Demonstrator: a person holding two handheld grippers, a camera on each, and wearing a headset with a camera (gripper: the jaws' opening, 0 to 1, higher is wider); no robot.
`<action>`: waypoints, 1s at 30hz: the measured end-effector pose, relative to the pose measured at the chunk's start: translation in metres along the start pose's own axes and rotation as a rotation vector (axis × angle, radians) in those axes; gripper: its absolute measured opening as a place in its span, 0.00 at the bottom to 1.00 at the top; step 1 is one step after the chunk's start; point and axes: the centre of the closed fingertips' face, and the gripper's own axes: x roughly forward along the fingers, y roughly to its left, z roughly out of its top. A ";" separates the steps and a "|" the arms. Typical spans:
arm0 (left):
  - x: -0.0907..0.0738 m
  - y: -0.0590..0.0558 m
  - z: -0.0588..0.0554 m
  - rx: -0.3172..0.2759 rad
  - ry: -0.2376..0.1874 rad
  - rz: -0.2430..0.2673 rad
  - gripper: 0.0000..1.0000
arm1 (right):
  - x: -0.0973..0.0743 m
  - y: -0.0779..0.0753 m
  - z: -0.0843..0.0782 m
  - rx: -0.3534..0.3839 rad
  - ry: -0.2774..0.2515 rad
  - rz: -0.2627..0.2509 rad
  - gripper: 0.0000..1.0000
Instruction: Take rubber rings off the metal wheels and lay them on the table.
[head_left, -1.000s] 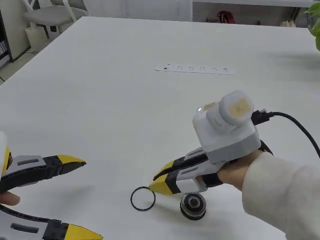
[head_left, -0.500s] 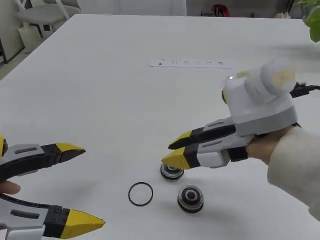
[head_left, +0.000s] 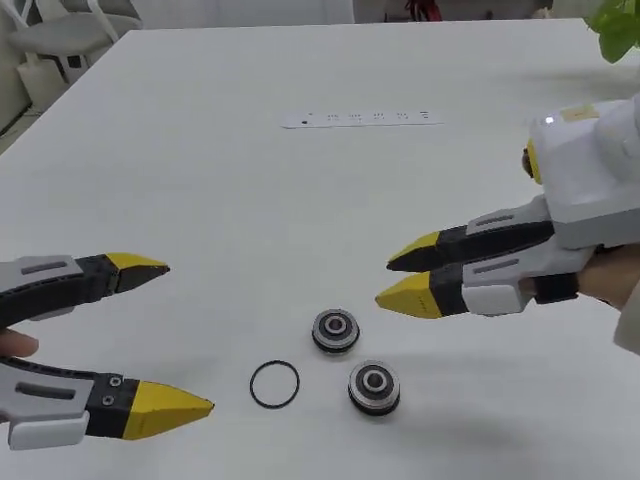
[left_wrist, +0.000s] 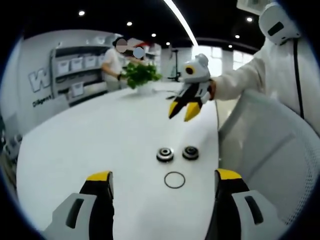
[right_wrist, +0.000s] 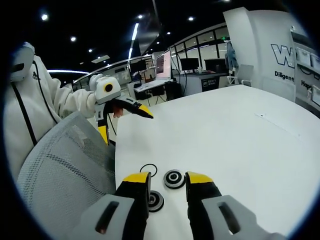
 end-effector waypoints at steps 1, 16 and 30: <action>0.000 0.000 0.001 0.006 0.002 -0.003 0.85 | -0.001 0.000 -0.001 0.000 0.001 -0.003 0.25; 0.023 -0.012 0.041 0.077 -0.031 -0.074 0.82 | -0.004 -0.002 -0.031 0.041 0.024 -0.022 0.27; 0.065 -0.029 0.065 0.122 -0.056 -0.178 0.73 | 0.000 0.000 -0.054 0.077 0.048 -0.019 0.27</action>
